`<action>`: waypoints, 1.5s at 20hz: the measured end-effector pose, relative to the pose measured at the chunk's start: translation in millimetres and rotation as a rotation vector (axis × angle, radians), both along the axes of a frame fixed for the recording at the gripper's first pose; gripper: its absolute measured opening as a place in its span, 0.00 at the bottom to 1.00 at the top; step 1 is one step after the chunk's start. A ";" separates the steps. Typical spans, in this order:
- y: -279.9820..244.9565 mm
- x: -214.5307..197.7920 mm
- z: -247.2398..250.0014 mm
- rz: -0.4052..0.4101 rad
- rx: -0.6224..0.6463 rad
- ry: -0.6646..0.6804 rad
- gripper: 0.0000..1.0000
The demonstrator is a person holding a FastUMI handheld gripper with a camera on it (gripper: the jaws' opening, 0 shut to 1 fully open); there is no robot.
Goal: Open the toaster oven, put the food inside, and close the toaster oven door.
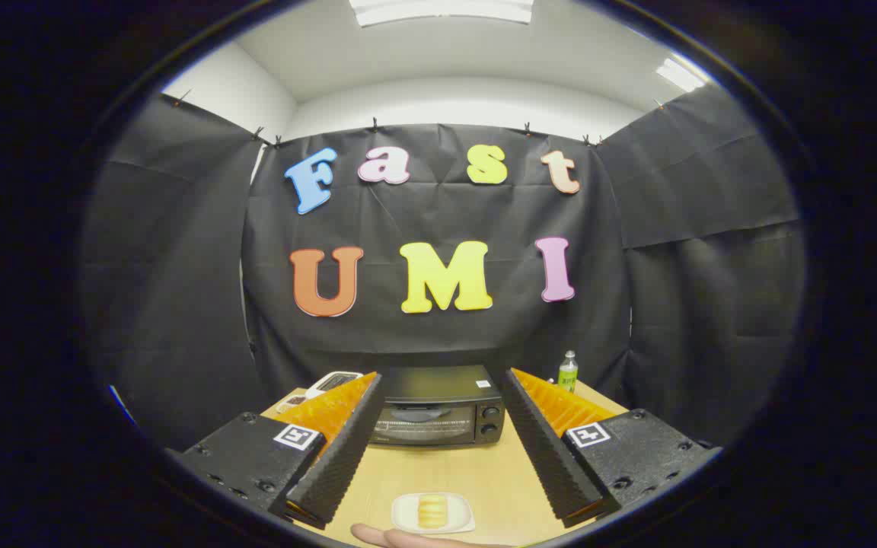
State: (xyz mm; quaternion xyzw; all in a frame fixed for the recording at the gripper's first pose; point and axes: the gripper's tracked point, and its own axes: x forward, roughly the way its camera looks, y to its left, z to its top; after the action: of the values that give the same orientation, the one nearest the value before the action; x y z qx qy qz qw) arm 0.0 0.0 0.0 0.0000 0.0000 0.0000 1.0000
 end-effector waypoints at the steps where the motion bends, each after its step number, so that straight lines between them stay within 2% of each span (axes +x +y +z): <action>1: 1.4 -0.2 0.0 0.001 -0.006 -0.005 1.00; 12: 18.0 8.8 -10.1 0.046 -0.009 -0.004 1.00; 17: 11.4 19.5 -14.4 0.035 -0.005 -0.010 1.00; 23: 8.0 53.9 -22.1 0.032 -0.003 0.001 1.00; 27: 4.6 97.4 -46.5 0.019 -0.005 0.048 1.00; 30: 12.8 131.5 -71.2 0.048 -0.012 0.110 1.00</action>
State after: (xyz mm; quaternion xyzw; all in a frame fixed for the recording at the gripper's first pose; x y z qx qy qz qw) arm 131.5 12.8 -71.2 -0.0060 0.0550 0.0242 0.9982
